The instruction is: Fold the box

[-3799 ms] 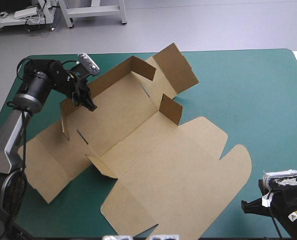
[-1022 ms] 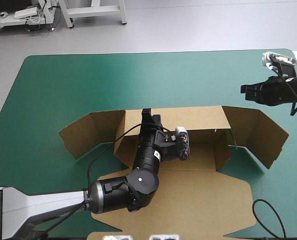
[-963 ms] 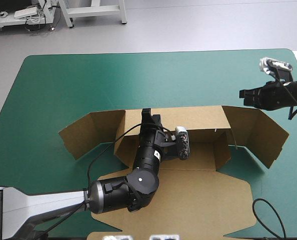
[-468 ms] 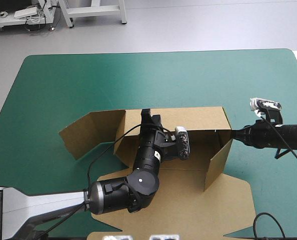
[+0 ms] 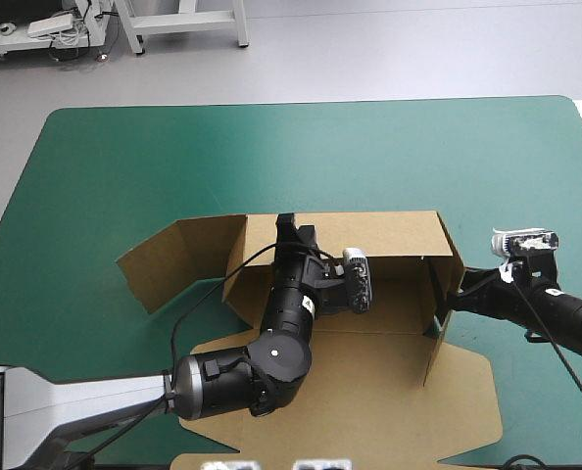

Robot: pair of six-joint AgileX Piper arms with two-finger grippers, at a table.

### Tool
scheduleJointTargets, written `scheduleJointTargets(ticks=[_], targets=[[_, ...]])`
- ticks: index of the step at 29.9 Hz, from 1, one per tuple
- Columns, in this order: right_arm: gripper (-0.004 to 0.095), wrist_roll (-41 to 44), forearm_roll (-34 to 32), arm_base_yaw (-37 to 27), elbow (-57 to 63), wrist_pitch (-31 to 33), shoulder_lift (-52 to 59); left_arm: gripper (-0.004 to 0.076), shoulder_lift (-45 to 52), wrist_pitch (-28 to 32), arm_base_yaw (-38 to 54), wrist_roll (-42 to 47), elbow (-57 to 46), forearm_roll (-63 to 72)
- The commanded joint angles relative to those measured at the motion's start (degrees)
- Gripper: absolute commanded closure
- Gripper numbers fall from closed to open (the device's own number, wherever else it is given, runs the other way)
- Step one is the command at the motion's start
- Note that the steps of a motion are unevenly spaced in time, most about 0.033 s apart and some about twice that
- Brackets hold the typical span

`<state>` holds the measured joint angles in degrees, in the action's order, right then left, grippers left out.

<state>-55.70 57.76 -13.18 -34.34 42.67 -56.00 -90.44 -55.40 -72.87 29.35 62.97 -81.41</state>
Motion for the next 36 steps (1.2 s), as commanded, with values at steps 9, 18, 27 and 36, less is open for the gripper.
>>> scheduleJointTargets(ticks=[9, 18, 27, 36], targets=[[0.0607, -3.1, -1.1, -0.1, -0.8, 1.3, 6.2, 0.0732, 1.7, 2.8, -0.4, 1.8, 1.0, 0.8], [0.0503, -6.2, -3.8, -0.1, -0.8, 9.9, 6.3, 0.0733, 1.7, 2.8, -0.4, 1.8, 1.0, 0.8], [0.0503, -1.7, -3.2, -0.1, -5.7, 8.4, 6.3, 0.0733, 1.7, 2.7, -0.4, 1.8, 1.0, 0.9], [0.0503, 0.1, -3.5, -0.1, -10.3, 7.4, 6.2, 0.0733, 1.7, 2.6, -0.4, 1.8, 1.0, 0.9]])
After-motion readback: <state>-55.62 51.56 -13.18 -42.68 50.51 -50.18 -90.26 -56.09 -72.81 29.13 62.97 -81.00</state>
